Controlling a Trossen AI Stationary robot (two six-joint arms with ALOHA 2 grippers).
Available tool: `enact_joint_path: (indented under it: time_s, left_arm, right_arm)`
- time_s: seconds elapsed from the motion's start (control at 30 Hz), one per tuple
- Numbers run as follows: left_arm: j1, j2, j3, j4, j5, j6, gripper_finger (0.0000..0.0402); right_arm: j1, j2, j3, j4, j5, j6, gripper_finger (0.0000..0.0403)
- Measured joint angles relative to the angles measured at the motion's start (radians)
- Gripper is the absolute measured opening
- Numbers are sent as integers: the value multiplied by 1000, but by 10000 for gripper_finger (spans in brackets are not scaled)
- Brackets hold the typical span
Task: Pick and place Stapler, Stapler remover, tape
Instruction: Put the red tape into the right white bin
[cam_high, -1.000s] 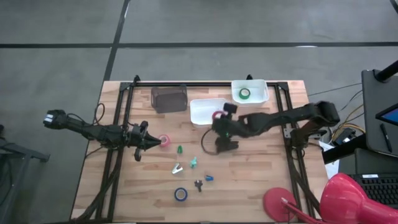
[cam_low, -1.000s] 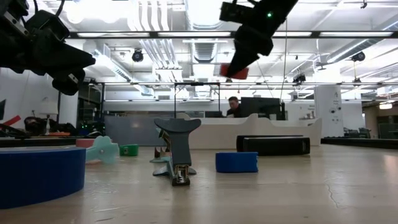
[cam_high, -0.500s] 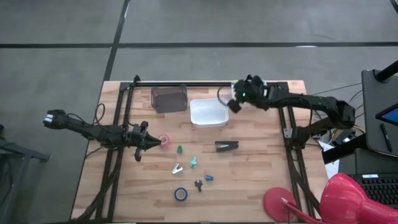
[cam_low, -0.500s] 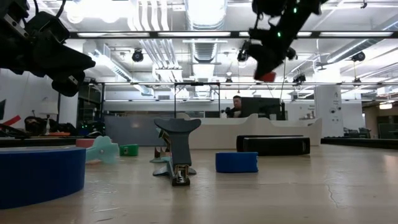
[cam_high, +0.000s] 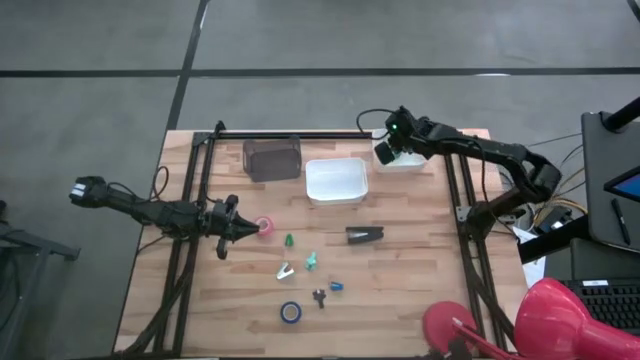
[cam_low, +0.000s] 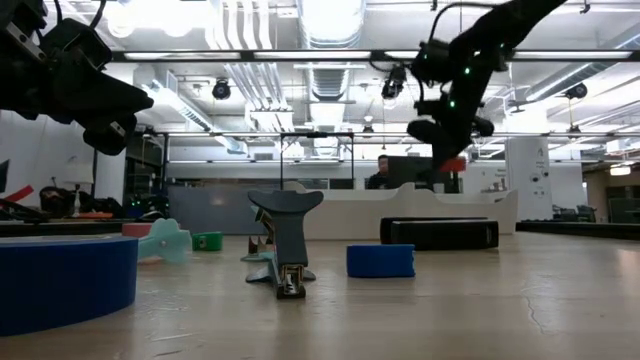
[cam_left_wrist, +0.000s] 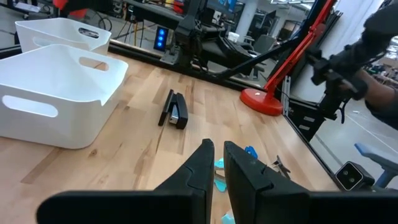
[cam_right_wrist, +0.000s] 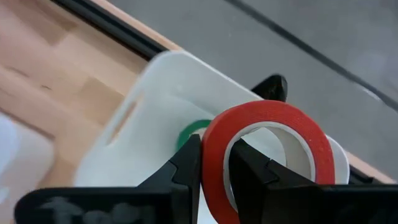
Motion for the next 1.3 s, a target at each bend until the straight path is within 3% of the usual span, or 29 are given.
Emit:
enact_joint_path:
  time_s: [0.57, 0.9, 1.3]
  left_arm:
    - [0, 0, 0, 0, 0, 0, 39]
    - [0, 0, 0, -1, 0, 0, 39]
    - [0, 0, 0, -1, 0, 0, 39]
  right_arm:
    - [-100, 262, 16, 3, -63, 0, 61]
    - [-105, 265, 15, 17, -54, -11, 64]
    - [-105, 250, 12, 31, 1, 0, 149]
